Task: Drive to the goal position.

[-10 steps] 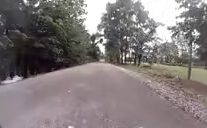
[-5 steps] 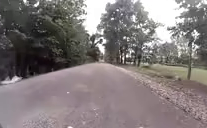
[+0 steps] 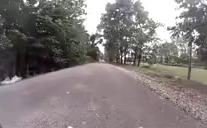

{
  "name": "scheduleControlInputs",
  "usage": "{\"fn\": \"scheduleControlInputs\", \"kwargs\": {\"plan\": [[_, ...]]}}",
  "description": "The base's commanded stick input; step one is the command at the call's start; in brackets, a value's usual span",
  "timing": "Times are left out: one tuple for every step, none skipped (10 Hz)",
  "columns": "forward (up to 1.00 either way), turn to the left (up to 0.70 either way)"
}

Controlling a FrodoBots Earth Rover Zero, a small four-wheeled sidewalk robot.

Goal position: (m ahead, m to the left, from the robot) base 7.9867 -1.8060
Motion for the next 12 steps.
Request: {"fn": "scheduleControlInputs", "kwargs": {"plan": [[0.06, 0.01], [0.06, 0.01], [0.06, 0.01], [0.06, 0.01], [0.06, 0.01], [0.06, 0.01], [0.06, 0.01], [0.06, 0.01], [0.06, 0.01], [0.06, 0.01], [0.06, 0.01], [0.06, 0.01]]}}
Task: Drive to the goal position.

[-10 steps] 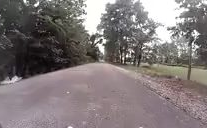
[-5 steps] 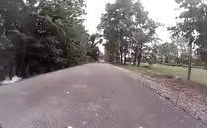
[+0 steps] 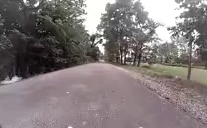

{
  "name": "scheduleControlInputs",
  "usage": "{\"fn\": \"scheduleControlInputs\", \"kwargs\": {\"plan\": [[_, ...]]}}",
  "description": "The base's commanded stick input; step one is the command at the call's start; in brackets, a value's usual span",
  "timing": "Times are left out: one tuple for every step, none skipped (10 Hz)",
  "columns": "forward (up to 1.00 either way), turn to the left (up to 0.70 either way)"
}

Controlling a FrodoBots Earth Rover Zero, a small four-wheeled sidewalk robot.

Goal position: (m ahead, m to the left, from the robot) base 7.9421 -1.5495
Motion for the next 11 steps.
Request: {"fn": "scheduleControlInputs", "kwargs": {"plan": [[0.06, 0.01], [0.06, 0.01], [0.06, 0.01], [0.06, 0.01], [0.06, 0.01], [0.06, 0.01], [0.06, 0.01], [0.06, 0.01], [0.06, 0.01], [0.06, 0.01], [0.06, 0.01]]}}
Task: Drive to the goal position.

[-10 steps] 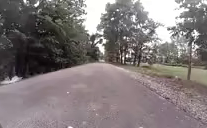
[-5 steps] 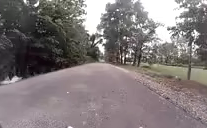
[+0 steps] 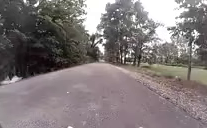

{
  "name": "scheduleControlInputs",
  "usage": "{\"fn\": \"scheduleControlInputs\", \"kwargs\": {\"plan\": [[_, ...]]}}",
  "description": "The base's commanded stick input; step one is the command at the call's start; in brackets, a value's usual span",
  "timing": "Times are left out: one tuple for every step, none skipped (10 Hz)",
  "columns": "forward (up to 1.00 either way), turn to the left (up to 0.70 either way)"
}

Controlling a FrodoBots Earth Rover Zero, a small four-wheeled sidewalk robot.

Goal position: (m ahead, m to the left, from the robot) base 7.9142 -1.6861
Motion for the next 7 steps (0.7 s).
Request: {"fn": "scheduleControlInputs", "kwargs": {"plan": [[0.06, 0.01], [0.06, 0.01], [0.06, 0.01], [0.06, 0.01], [0.06, 0.01], [0.06, 0.01], [0.06, 0.01]]}}
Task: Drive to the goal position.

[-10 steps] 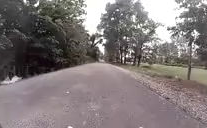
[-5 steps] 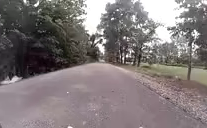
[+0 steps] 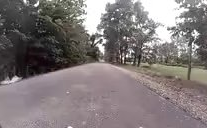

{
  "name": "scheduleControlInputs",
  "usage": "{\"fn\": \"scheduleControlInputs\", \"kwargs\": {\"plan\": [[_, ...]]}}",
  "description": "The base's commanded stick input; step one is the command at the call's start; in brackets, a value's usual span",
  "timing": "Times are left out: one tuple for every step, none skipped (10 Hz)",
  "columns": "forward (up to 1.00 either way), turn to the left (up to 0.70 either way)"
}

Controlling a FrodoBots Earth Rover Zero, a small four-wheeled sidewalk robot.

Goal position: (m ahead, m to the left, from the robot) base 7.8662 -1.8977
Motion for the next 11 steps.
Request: {"fn": "scheduleControlInputs", "kwargs": {"plan": [[0.06, 0.01], [0.06, 0.01], [0.06, 0.01], [0.06, 0.01], [0.06, 0.01], [0.06, 0.01], [0.06, 0.01], [0.06, 0.01], [0.06, 0.01], [0.06, 0.01], [0.06, 0.01]]}}
